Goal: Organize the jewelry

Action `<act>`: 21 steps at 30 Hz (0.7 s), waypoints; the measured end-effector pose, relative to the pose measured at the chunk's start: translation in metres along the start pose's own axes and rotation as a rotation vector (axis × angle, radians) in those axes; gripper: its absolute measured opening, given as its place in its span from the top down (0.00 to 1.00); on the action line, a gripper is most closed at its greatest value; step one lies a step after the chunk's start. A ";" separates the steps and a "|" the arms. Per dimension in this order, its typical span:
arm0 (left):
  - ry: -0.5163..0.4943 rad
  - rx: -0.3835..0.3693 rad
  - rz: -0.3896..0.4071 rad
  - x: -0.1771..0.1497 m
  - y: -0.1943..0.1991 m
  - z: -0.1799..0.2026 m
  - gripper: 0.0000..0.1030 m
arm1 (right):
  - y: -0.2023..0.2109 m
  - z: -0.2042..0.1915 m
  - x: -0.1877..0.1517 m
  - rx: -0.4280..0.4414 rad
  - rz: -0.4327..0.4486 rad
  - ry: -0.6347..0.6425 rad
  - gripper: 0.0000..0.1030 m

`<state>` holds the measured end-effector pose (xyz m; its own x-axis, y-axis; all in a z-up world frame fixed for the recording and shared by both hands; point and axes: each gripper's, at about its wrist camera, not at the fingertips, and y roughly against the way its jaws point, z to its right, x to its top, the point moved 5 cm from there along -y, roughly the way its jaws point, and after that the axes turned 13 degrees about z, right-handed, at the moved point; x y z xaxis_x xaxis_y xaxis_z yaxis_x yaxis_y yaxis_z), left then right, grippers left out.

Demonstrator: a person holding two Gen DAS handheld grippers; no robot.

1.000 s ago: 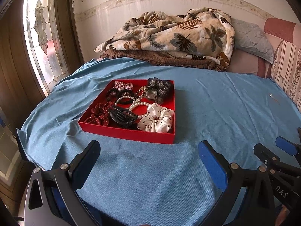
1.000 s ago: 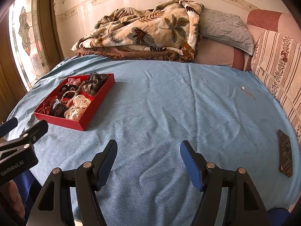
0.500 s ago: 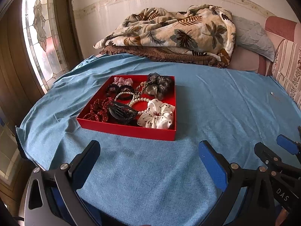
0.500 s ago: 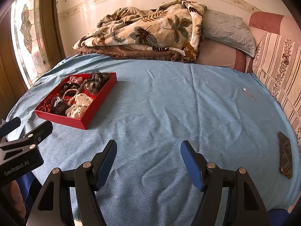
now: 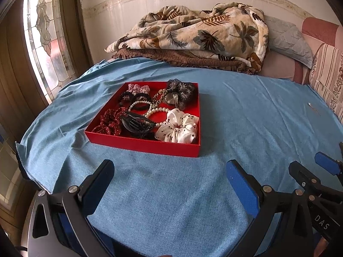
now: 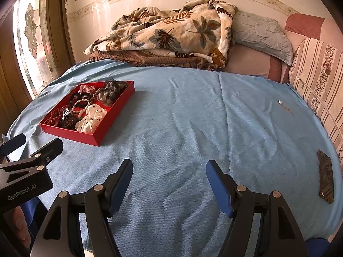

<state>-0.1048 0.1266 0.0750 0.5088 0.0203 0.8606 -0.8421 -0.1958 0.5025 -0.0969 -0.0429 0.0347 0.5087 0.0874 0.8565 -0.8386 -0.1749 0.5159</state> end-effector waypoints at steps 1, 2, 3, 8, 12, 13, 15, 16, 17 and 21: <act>0.001 -0.001 -0.003 -0.001 -0.001 0.000 0.00 | 0.000 0.000 0.000 0.000 0.000 0.000 0.27; 0.002 -0.001 -0.005 -0.002 -0.001 -0.001 0.00 | 0.000 0.000 0.000 0.000 0.000 0.000 0.27; 0.003 -0.001 -0.007 -0.002 -0.001 -0.001 0.00 | 0.000 0.000 0.000 0.000 0.000 0.001 0.27; 0.009 -0.001 -0.018 -0.005 -0.003 -0.002 0.00 | -0.001 -0.001 -0.001 0.002 0.000 0.004 0.26; 0.014 0.000 -0.028 -0.006 -0.005 -0.004 0.00 | -0.002 -0.002 -0.004 0.006 -0.007 0.011 0.26; 0.015 -0.001 -0.030 -0.006 -0.005 -0.004 0.00 | -0.003 -0.003 -0.004 0.007 -0.009 0.013 0.26; 0.017 -0.002 -0.035 -0.007 -0.006 -0.005 0.00 | -0.003 -0.004 -0.005 0.008 -0.010 0.016 0.26; 0.018 -0.002 -0.037 -0.008 -0.007 -0.006 0.00 | -0.003 -0.004 -0.005 0.009 -0.010 0.017 0.26; 0.020 -0.002 -0.039 -0.008 -0.007 -0.006 0.00 | -0.003 -0.004 -0.005 0.010 -0.011 0.019 0.26; 0.021 -0.003 -0.047 -0.010 -0.008 -0.007 0.00 | -0.004 -0.005 -0.006 0.012 -0.014 0.024 0.25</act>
<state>-0.1039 0.1350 0.0629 0.5439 0.0495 0.8377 -0.8181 -0.1911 0.5424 -0.0977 -0.0374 0.0281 0.5158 0.1131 0.8492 -0.8288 -0.1853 0.5280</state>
